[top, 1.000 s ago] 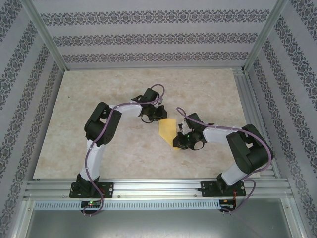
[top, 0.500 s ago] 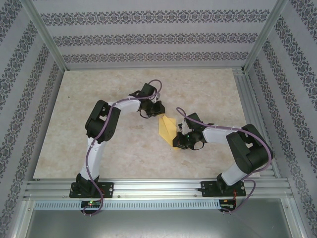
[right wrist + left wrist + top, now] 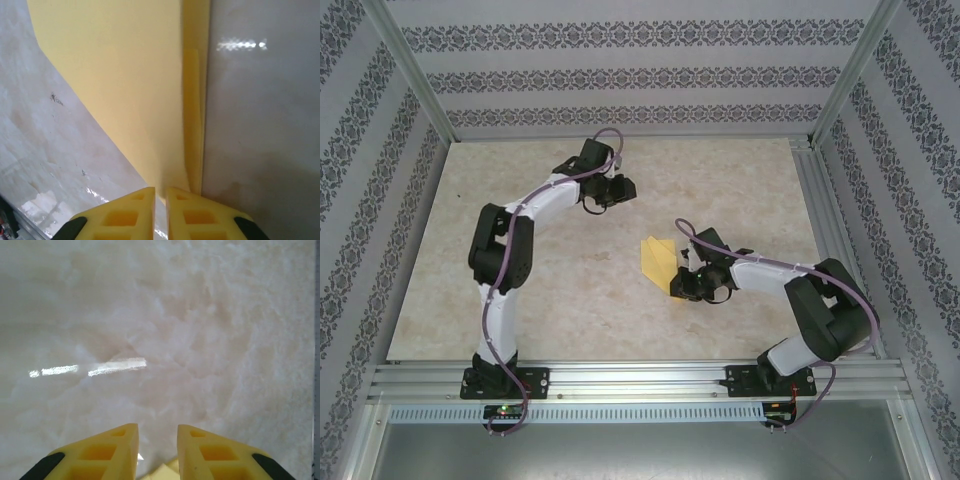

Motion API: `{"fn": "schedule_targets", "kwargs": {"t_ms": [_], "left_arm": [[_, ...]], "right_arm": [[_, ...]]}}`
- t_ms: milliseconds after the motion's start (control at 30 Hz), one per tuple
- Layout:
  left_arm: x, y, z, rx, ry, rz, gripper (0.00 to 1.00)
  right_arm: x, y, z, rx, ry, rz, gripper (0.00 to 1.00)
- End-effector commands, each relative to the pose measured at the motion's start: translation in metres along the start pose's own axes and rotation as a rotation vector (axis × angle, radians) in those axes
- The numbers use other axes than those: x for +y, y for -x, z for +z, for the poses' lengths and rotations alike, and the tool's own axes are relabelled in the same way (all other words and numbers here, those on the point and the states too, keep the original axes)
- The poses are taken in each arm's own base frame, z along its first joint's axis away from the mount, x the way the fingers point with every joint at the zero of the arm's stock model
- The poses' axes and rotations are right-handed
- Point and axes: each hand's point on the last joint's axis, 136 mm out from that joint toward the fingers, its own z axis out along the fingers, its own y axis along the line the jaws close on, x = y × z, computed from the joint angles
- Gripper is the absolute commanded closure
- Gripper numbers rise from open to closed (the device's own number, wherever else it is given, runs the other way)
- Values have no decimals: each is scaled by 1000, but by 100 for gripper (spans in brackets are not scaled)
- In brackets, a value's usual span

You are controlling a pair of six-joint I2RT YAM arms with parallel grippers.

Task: Fold a paper plane with a square sheet of paper (fold left side to right side)
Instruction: Fourth fold the wing at the center of the table.

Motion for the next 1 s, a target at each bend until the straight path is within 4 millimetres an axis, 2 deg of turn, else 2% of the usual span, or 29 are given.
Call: {"fn": "schedule_targets", "kwargs": {"t_ms": [0, 100, 233, 333, 533, 700, 967], "left_arm": [[-13, -1, -40, -61, -18, 34, 70], [-15, -20, -56, -67, -59, 13, 70], [-29, -52, -59, -28, -124, 4, 70], [-52, -79, -47, 27, -189, 14, 71], [-82, -129, 3, 161, -239, 38, 75], [-76, -145, 40, 225, -206, 31, 76], [-45, -159, 72, 268, -124, 6, 79]], "right_arm": [[15, 18, -24, -86, -8, -24, 84], [20, 22, -39, -120, 0, -45, 83], [19, 12, -37, -83, 26, -43, 84], [20, 1, -31, -49, 41, -37, 84], [10, -9, -19, -19, 34, 1, 84], [0, -15, -8, 18, 13, 24, 85], [6, -14, -8, 20, 27, 18, 85]]}}
